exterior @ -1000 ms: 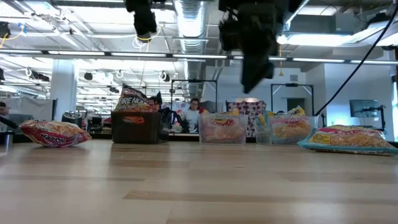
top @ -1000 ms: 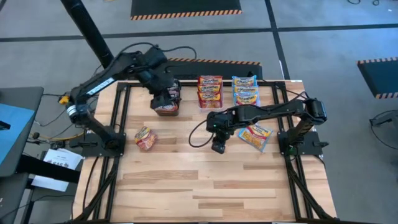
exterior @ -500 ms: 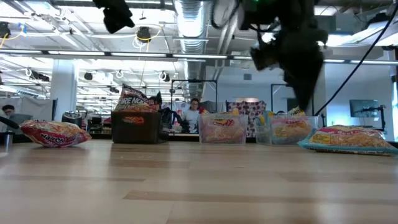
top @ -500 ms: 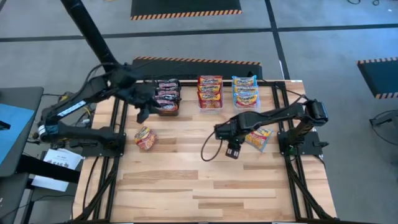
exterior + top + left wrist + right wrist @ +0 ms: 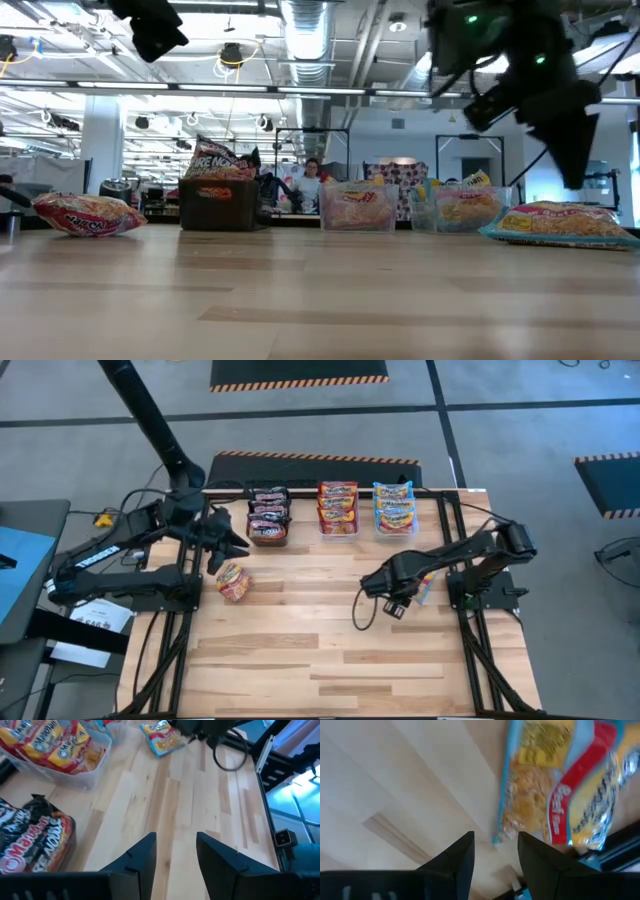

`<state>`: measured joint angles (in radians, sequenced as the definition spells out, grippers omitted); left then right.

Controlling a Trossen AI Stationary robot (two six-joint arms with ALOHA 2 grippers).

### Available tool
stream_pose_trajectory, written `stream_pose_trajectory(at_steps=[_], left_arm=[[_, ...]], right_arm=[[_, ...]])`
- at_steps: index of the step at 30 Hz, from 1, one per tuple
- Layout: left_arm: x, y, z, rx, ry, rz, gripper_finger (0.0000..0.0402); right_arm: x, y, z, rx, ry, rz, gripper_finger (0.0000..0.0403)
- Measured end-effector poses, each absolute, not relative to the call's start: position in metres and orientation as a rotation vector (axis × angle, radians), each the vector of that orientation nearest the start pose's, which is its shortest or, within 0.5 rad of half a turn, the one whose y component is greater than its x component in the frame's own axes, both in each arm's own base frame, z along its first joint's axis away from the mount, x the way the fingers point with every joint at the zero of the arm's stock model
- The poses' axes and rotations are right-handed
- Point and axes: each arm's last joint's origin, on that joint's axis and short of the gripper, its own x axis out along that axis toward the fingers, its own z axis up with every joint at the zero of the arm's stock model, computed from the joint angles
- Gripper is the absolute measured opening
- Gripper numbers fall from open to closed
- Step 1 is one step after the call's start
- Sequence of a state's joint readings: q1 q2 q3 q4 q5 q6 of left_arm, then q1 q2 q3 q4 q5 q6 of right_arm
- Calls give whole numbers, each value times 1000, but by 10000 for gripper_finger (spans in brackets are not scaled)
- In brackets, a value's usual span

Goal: Sort Maruchan noodles
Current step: Put the light blue noodle pack into the right transparent bin

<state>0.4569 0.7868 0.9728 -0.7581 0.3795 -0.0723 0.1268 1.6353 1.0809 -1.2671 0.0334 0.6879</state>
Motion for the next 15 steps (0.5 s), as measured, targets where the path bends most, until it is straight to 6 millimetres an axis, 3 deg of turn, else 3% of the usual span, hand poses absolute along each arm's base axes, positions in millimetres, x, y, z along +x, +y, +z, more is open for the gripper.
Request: stream_pose_trajectory(at_steps=[6,15], left_arm=[[130,47,335,-299,525,62,125],[133,46,323,-280,560,43,125]], right_arm=[[211,20,223,428,1624,-710,176],[171,0,262,561,1371,-665,176]])
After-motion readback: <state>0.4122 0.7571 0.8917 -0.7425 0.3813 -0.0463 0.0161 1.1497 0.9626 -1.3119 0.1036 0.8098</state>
